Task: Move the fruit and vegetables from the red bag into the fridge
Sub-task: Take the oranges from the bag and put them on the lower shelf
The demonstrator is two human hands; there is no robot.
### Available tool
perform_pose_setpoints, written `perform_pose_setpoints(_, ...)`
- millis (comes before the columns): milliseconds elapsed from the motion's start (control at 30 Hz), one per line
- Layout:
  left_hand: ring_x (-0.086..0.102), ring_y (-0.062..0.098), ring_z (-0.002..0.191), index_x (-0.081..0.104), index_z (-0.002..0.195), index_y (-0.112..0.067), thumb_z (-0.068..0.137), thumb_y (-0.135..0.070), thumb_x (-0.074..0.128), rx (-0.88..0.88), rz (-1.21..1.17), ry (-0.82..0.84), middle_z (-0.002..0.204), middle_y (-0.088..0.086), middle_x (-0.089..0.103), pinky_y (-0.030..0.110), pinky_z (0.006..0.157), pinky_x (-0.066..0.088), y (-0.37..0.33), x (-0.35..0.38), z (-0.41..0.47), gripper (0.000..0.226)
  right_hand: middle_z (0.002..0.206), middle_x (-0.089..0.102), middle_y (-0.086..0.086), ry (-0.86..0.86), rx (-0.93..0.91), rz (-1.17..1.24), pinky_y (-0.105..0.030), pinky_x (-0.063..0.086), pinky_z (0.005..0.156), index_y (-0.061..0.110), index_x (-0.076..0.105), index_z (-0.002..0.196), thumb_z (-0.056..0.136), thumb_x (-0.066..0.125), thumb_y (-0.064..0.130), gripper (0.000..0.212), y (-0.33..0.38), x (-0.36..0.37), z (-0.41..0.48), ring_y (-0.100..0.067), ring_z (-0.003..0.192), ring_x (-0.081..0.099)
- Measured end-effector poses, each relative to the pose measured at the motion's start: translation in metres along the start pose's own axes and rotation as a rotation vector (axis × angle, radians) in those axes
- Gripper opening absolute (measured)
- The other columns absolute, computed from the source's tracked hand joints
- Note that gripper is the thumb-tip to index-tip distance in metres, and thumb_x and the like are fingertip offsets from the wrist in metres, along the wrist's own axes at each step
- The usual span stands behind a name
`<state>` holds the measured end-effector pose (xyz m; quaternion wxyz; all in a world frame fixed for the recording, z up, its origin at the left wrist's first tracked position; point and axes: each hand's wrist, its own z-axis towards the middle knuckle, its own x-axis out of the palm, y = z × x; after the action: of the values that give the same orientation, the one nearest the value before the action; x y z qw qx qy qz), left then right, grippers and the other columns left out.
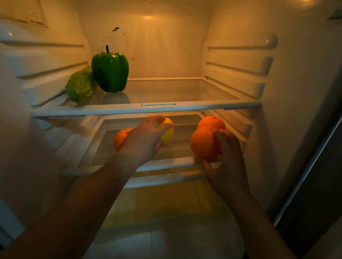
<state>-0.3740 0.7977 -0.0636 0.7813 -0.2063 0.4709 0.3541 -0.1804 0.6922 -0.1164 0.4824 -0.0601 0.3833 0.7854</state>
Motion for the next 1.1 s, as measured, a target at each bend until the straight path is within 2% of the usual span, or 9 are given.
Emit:
perform_pose_setpoints(300, 0.031, 0.025, 0.134, 0.033, 0.138, -0.034, 0.083, -0.028, 0.065, -0.09, 0.077, 0.026, 0.15, 0.0, 0.027, 0.041, 0.093, 0.044, 0.027, -0.008, -0.012, 0.064, 0.14, 0.037, -0.011, -0.012, -0.048, 0.008, -0.05, 0.047, 0.092, 0.017, 0.042, 0.134, 0.066, 0.08, 0.014, 0.078, 0.007, 0.018, 0.003, -0.031, 0.128, 0.038)
perform_pose_setpoints(467, 0.042, 0.028, 0.127, 0.045, 0.133, -0.026, 0.077, -0.031, 0.072, 0.023, 0.012, -0.098, 0.142, 0.007, 0.041, 0.042, 0.092, 0.045, 0.015, -0.01, -0.02, 0.062, 0.141, 0.037, -0.009, 0.01, -0.041, 0.037, -0.046, 0.048, 0.09, 0.02, 0.044, 0.131, 0.07, 0.072, 0.032, 0.068, 0.011, 0.02, 0.005, -0.028, 0.125, 0.041)
perform_pose_setpoints(533, 0.043, 0.024, 0.126, 0.047, 0.131, -0.027, 0.079, -0.035, 0.07, 0.065, -0.101, -0.146, 0.14, 0.005, 0.044, 0.038, 0.093, 0.046, 0.004, -0.009, -0.022, 0.058, 0.142, 0.036, -0.007, 0.011, 0.014, 0.077, -0.048, 0.049, 0.089, 0.025, 0.045, 0.13, 0.073, 0.069, 0.033, 0.062, 0.013, 0.019, 0.006, -0.026, 0.125, 0.041)
perform_pose_setpoints(633, 0.041, 0.012, 0.126, 0.045, 0.132, -0.03, 0.082, -0.041, 0.064, 0.008, -0.404, -0.132, 0.138, -0.003, 0.046, 0.027, 0.097, 0.038, -0.014, -0.005, -0.017, 0.055, 0.142, 0.037, -0.006, 0.009, 0.039, 0.114, -0.049, 0.049, 0.09, 0.025, 0.046, 0.13, 0.075, 0.071, 0.029, 0.061, 0.011, 0.017, 0.005, -0.024, 0.125, 0.042)
perform_pose_setpoints(733, 0.043, 0.006, 0.122, 0.044, 0.132, -0.031, 0.082, -0.044, 0.062, -0.068, -0.678, -0.057, 0.137, -0.007, 0.047, 0.029, 0.097, 0.042, -0.026, 0.004, -0.008, 0.055, 0.138, 0.04, 0.004, 0.053, 0.033, 0.17, -0.047, 0.052, 0.087, 0.026, 0.04, 0.135, 0.073, 0.068, 0.035, 0.069, 0.005, 0.013, 0.005, -0.019, 0.122, 0.045)
perform_pose_setpoints(800, 0.046, 0.005, 0.119, 0.044, 0.132, -0.034, 0.08, -0.044, 0.063, -0.145, -0.83, 0.021, 0.136, -0.007, 0.047, 0.034, 0.095, 0.046, -0.031, 0.01, -0.001, 0.056, 0.134, 0.041, 0.008, 0.091, 0.077, 0.191, -0.046, 0.052, 0.087, 0.026, 0.034, 0.138, 0.075, 0.071, 0.034, 0.074, 0.001, 0.009, 0.006, -0.015, 0.121, 0.045)
perform_pose_setpoints(933, 0.054, 0.014, 0.115, 0.047, 0.13, -0.029, 0.078, -0.037, 0.069, -0.209, -1.125, 0.155, 0.13, -0.001, 0.052, 0.033, 0.091, 0.05, -0.042, 0.019, 0.011, 0.057, 0.138, 0.043, -0.001, 0.17, 0.087, 0.183, -0.044, 0.051, 0.089, 0.028, 0.035, 0.138, 0.078, 0.072, 0.028, 0.07, 0.0, 0.0, 0.011, -0.011, 0.117, 0.044)
perform_pose_setpoints(1000, 0.056, 0.018, 0.113, 0.05, 0.127, -0.028, 0.075, -0.037, 0.07, -0.207, -1.185, 0.16, 0.127, 0.003, 0.054, 0.036, 0.091, 0.051, -0.043, 0.022, 0.011, 0.056, 0.139, 0.043, 0.0, 0.197, 0.068, 0.171, -0.044, 0.05, 0.091, 0.028, 0.037, 0.136, 0.077, 0.073, 0.031, 0.069, -0.004, -0.002, 0.014, -0.013, 0.12, 0.044)
perform_pose_setpoints(1100, 0.054, 0.017, 0.114, 0.049, 0.123, -0.032, 0.073, -0.036, 0.069, -0.232, -1.163, 0.105, 0.124, 0.002, 0.055, 0.037, 0.092, 0.05, -0.033, 0.025, 0.008, 0.054, 0.143, 0.041, 0.001, 0.163, 0.071, 0.142, -0.044, 0.042, 0.101, 0.025, 0.041, 0.136, 0.077, 0.064, 0.05, 0.068, -0.012, -0.002, 0.02, -0.015, 0.129, 0.04)
